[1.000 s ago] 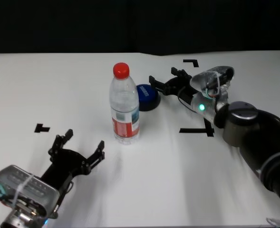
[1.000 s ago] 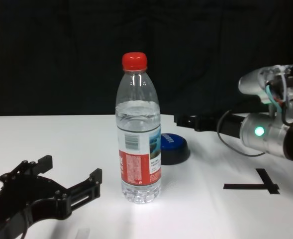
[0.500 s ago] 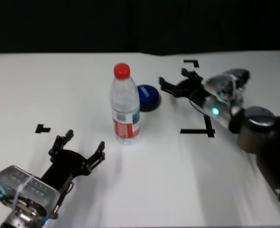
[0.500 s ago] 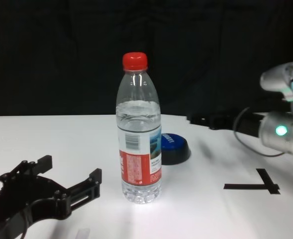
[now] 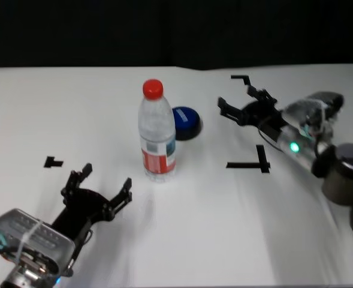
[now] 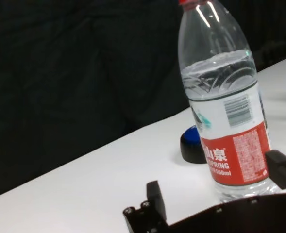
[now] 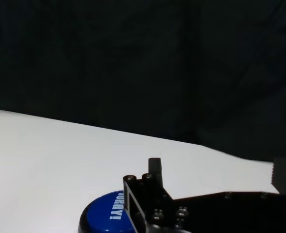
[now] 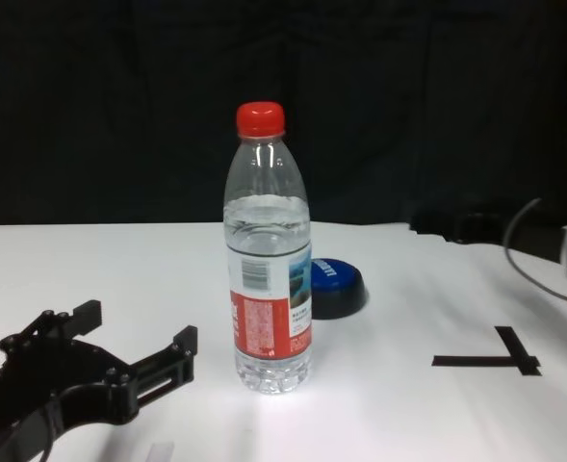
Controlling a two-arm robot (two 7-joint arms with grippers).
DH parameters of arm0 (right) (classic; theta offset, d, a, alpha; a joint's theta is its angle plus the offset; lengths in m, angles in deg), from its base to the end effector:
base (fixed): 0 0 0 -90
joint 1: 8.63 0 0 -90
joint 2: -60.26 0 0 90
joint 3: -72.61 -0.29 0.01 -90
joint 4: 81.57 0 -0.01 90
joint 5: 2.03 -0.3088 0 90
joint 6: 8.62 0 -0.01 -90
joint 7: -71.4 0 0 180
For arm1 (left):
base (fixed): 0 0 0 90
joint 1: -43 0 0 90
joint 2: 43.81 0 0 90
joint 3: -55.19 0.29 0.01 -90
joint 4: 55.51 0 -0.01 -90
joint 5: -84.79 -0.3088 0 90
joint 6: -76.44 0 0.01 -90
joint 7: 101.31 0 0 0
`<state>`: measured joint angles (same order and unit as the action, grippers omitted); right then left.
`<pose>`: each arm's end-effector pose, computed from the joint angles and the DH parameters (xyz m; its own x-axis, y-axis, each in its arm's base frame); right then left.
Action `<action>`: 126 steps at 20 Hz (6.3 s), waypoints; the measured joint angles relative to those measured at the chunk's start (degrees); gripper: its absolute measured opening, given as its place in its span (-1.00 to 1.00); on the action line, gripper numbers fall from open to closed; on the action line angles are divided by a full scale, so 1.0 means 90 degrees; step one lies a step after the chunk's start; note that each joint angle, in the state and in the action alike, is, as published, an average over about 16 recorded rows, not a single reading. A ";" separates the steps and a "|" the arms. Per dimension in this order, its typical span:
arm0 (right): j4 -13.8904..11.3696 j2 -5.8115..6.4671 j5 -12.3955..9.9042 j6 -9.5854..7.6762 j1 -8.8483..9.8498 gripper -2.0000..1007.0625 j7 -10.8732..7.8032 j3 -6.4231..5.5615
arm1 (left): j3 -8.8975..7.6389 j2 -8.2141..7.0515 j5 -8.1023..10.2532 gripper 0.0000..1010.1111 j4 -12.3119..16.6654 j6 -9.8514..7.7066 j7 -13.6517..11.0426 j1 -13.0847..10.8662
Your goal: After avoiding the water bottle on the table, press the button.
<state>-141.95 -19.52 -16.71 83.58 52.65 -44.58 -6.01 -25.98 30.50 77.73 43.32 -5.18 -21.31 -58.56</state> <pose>0.4631 -0.0262 -0.2691 0.5094 -0.8605 -0.0077 0.8605 0.5094 -0.0022 0.2649 0.0191 -0.3133 0.3730 0.8589 0.3510 -0.9194 0.3931 0.0153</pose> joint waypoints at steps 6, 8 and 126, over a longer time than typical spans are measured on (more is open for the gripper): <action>-0.0895 0.0278 -0.0209 -0.0196 0.0545 0.99 0.0095 -0.0069 | 0.0000 0.0000 0.0000 0.99 0.0000 0.0000 0.0000 0.0000; -0.1145 0.0359 -0.0275 -0.0242 0.0707 0.99 0.0135 -0.0094 | 0.0000 0.0000 0.0000 0.99 0.0000 0.0000 0.0000 0.0000; -0.5300 0.0896 -0.0756 -0.0071 0.4877 0.99 0.1366 -0.0458 | 0.0000 0.0000 0.0000 0.99 0.0000 0.0000 0.0000 0.0000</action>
<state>-189.66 -11.46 -23.52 82.95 96.54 -32.29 -10.13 -25.98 30.50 77.73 43.32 -5.18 -21.31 -58.56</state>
